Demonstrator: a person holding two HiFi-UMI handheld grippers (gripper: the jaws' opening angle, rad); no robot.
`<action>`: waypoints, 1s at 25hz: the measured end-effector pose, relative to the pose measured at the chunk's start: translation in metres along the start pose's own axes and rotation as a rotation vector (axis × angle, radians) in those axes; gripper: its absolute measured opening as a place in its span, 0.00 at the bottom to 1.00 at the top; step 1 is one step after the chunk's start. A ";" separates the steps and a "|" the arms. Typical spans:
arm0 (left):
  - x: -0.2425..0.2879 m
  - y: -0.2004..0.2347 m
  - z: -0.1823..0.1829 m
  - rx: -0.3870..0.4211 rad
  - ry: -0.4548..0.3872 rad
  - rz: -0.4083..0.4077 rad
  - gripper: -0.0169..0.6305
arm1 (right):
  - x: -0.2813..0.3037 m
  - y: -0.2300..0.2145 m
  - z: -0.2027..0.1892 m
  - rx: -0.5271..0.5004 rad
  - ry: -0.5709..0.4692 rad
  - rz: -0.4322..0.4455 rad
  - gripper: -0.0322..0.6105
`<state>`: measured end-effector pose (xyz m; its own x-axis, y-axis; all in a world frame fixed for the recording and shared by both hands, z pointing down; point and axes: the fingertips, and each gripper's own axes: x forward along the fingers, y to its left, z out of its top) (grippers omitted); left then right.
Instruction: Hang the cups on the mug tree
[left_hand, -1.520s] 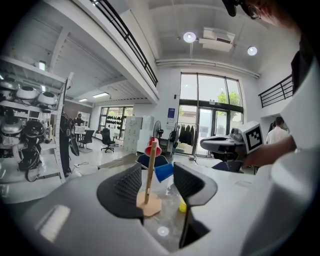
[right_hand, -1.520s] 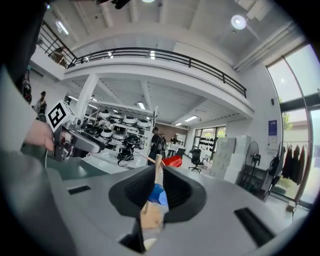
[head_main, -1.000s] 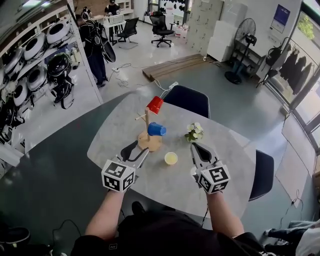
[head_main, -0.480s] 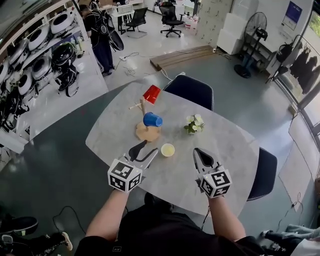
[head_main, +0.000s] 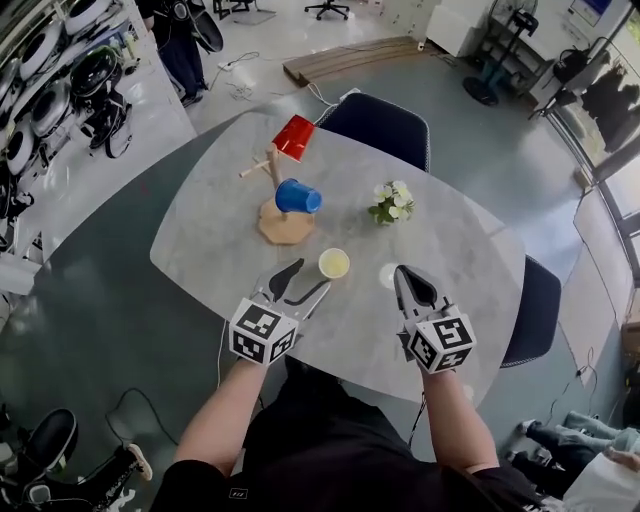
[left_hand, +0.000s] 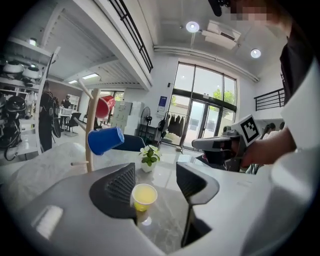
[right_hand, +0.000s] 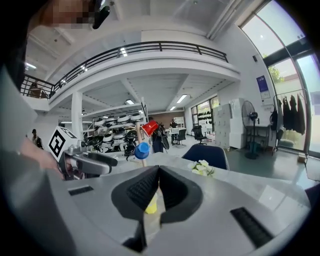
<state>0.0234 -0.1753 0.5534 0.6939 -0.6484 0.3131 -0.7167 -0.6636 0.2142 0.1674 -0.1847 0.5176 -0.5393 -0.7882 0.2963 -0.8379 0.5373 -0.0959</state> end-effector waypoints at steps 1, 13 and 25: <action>0.006 0.002 -0.009 -0.006 0.011 -0.005 0.41 | 0.004 -0.002 -0.005 0.013 0.008 -0.001 0.07; 0.075 0.018 -0.102 0.008 0.147 -0.050 0.57 | 0.026 -0.016 -0.046 0.056 0.079 -0.006 0.07; 0.121 0.027 -0.153 0.112 0.283 -0.004 0.60 | 0.012 -0.043 -0.072 0.066 0.131 -0.049 0.07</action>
<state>0.0771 -0.2147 0.7390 0.6385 -0.5265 0.5613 -0.6913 -0.7129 0.1177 0.2027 -0.1957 0.5940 -0.4854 -0.7649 0.4234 -0.8692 0.4745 -0.1391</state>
